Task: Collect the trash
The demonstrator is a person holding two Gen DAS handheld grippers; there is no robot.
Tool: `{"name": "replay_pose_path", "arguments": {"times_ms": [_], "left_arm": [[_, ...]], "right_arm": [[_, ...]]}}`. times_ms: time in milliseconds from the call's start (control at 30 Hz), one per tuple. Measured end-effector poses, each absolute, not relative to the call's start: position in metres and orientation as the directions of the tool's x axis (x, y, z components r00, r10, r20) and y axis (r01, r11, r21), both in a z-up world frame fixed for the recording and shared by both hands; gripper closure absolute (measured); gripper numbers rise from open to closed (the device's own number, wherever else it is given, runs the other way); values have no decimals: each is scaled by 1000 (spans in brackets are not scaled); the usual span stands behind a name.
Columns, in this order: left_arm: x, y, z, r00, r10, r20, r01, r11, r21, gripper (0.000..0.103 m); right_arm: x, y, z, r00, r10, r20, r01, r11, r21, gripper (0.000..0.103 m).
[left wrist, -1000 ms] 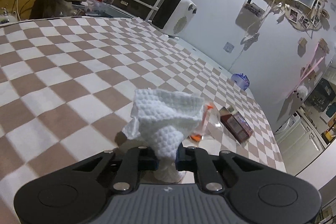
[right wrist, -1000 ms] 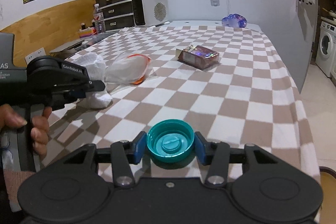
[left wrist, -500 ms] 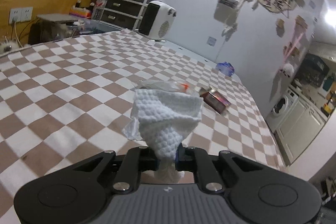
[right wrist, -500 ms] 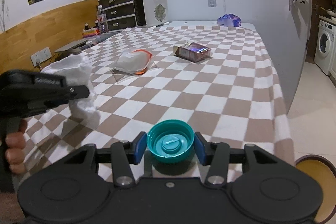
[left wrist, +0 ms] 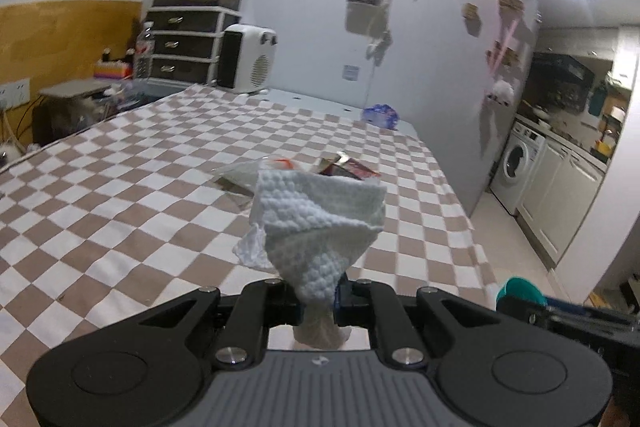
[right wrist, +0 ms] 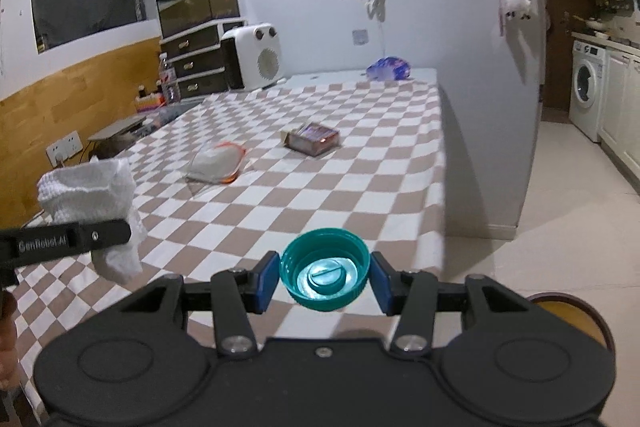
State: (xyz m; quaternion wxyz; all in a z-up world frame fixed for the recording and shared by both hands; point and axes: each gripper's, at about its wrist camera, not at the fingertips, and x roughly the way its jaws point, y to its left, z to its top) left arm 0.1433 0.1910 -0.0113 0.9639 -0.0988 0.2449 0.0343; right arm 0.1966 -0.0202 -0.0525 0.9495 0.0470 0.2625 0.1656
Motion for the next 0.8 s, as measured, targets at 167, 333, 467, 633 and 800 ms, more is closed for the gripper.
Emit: {"name": "replay_pose_path", "arguments": {"times_ms": [167, 333, 467, 633, 800], "left_arm": [[140, 160, -2, 884, -15, -467, -60, 987, -146, 90], [143, 124, 3, 885, -54, -463, -3, 993, -121, 90], [148, 89, 3, 879, -96, -468, 51, 993, -107, 90], [154, 51, 0, 867, -138, -478, 104, 990, -97, 90], [164, 14, -2, 857, -171, -487, 146, 985, -89, 90]], "right_arm": [[188, -45, -42, 830, 315, -461, -270, 949, 162, 54], [179, -76, -35, 851, 278, -446, -236, 960, 148, 54], [175, -107, -32, 866, 237, -440, -193, 971, 141, 54], [172, -146, -32, 877, 182, -444, -140, 982, 126, 54], [169, -183, -34, 883, 132, -451, -90, 989, 114, 54]]}}
